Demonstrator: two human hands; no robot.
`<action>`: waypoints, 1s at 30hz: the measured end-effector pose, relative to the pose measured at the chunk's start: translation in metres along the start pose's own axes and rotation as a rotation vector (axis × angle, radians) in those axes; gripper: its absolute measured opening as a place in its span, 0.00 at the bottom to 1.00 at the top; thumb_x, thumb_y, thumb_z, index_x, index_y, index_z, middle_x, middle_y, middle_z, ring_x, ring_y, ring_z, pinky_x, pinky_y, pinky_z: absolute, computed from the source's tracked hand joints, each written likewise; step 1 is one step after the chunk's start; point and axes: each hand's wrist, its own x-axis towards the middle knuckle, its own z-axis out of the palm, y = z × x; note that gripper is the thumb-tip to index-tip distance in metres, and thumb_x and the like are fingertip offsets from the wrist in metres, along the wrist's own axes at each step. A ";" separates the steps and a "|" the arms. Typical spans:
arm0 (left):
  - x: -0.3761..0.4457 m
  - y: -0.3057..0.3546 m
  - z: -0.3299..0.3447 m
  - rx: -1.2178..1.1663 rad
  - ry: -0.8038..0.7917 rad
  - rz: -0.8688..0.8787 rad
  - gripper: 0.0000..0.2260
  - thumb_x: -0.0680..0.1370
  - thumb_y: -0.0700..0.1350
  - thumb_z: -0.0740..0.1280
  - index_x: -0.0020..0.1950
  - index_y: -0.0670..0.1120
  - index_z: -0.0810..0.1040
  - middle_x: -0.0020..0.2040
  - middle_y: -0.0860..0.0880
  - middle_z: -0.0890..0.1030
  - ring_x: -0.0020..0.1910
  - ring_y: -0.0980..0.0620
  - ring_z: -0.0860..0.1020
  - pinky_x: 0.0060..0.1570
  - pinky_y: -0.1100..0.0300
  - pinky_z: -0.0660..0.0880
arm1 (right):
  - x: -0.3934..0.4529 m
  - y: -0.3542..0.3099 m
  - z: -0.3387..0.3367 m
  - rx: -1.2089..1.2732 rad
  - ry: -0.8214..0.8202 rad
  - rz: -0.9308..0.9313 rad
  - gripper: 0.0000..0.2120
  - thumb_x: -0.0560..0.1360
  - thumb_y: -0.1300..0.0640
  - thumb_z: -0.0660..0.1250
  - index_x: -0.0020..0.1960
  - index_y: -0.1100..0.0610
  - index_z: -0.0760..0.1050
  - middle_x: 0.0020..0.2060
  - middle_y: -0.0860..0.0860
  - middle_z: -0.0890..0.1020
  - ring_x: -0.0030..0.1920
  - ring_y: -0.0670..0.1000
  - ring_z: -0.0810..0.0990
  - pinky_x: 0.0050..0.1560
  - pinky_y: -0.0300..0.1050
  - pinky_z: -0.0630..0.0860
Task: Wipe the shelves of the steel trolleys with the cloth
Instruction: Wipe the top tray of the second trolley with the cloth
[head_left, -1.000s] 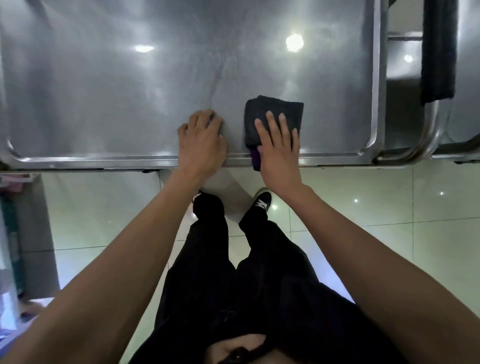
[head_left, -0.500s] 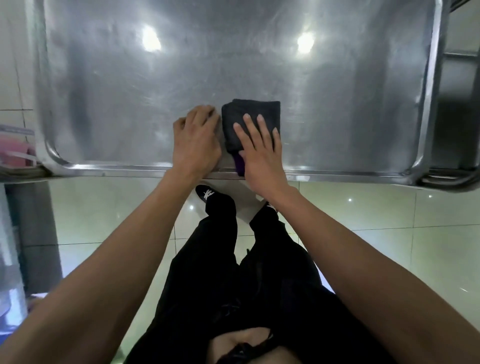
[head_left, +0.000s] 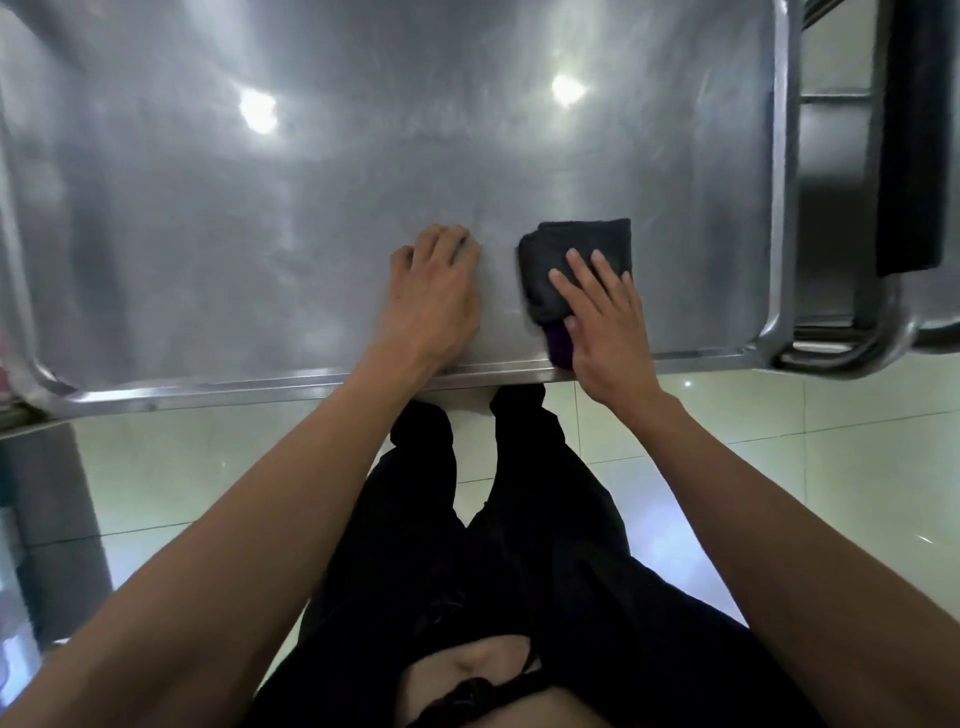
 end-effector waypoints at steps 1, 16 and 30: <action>0.009 0.014 -0.001 0.017 -0.011 0.012 0.20 0.77 0.43 0.60 0.70 0.45 0.72 0.72 0.47 0.69 0.73 0.44 0.64 0.66 0.47 0.64 | -0.002 0.012 -0.005 -0.004 -0.008 0.012 0.25 0.82 0.58 0.52 0.79 0.51 0.61 0.80 0.50 0.57 0.81 0.53 0.49 0.79 0.60 0.48; 0.102 0.185 0.017 0.049 -0.039 0.135 0.20 0.77 0.43 0.60 0.69 0.45 0.72 0.74 0.46 0.68 0.75 0.44 0.62 0.65 0.46 0.64 | -0.058 0.151 -0.035 0.014 0.044 0.114 0.27 0.81 0.57 0.55 0.79 0.51 0.60 0.80 0.49 0.56 0.81 0.53 0.49 0.77 0.62 0.52; 0.167 0.184 0.004 -0.007 0.059 0.071 0.19 0.76 0.43 0.59 0.67 0.44 0.73 0.73 0.43 0.68 0.75 0.41 0.61 0.68 0.39 0.62 | -0.045 0.155 -0.041 0.004 -0.019 0.153 0.24 0.85 0.45 0.46 0.80 0.48 0.57 0.81 0.48 0.53 0.81 0.52 0.45 0.78 0.60 0.50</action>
